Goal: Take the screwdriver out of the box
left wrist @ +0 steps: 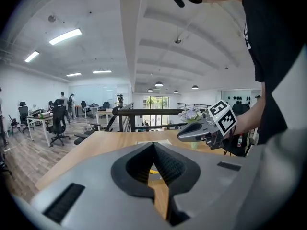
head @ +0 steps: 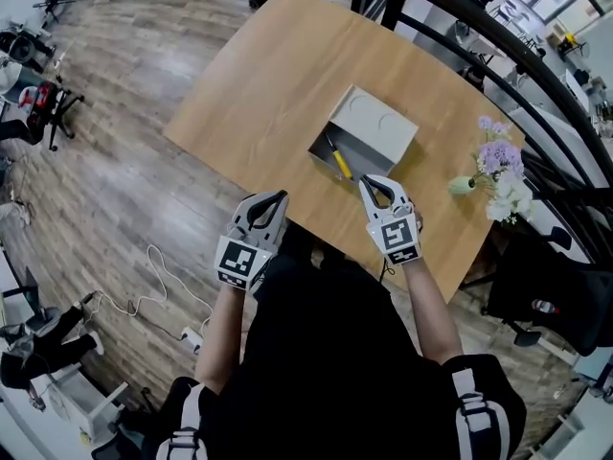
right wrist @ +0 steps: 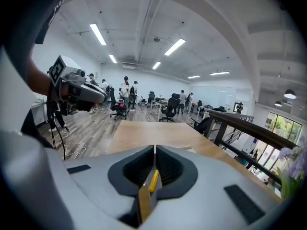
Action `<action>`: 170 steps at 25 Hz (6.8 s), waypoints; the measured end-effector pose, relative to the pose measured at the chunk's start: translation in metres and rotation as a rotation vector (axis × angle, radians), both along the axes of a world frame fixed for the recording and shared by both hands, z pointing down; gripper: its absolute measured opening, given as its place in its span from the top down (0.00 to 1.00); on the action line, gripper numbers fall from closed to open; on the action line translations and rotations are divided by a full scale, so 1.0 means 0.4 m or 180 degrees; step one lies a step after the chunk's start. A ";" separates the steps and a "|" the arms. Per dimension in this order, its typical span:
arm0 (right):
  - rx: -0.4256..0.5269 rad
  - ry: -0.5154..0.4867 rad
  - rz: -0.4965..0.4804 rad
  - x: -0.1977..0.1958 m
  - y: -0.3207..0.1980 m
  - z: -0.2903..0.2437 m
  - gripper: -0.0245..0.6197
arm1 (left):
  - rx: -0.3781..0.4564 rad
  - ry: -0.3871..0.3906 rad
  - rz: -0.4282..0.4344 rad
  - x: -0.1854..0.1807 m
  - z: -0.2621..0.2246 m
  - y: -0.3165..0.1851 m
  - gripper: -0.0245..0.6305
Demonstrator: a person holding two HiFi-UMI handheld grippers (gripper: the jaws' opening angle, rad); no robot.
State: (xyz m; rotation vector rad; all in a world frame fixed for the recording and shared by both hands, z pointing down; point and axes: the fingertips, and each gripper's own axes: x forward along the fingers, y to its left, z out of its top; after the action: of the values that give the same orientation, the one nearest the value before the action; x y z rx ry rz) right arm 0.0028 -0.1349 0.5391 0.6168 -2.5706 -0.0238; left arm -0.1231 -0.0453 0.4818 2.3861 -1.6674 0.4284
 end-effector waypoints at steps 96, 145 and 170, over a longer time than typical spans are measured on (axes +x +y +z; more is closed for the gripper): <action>-0.1587 0.1524 0.0644 -0.155 -0.211 0.562 0.77 | -0.0124 0.0219 0.1395 -0.202 0.072 -0.439 0.93; -0.0995 0.1448 0.0674 -0.071 -0.195 0.459 0.82 | -0.0126 0.0264 0.1408 -0.061 0.086 -0.374 0.93; -0.0726 0.1160 0.0620 0.076 -0.115 0.329 0.82 | -0.0116 0.0190 0.1277 0.100 0.045 -0.302 0.93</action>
State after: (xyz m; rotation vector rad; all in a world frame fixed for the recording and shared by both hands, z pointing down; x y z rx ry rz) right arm 0.0333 -0.1808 0.6707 0.6999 -2.1173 0.2015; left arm -0.0829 -0.1659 0.4998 2.6758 -1.1408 0.4375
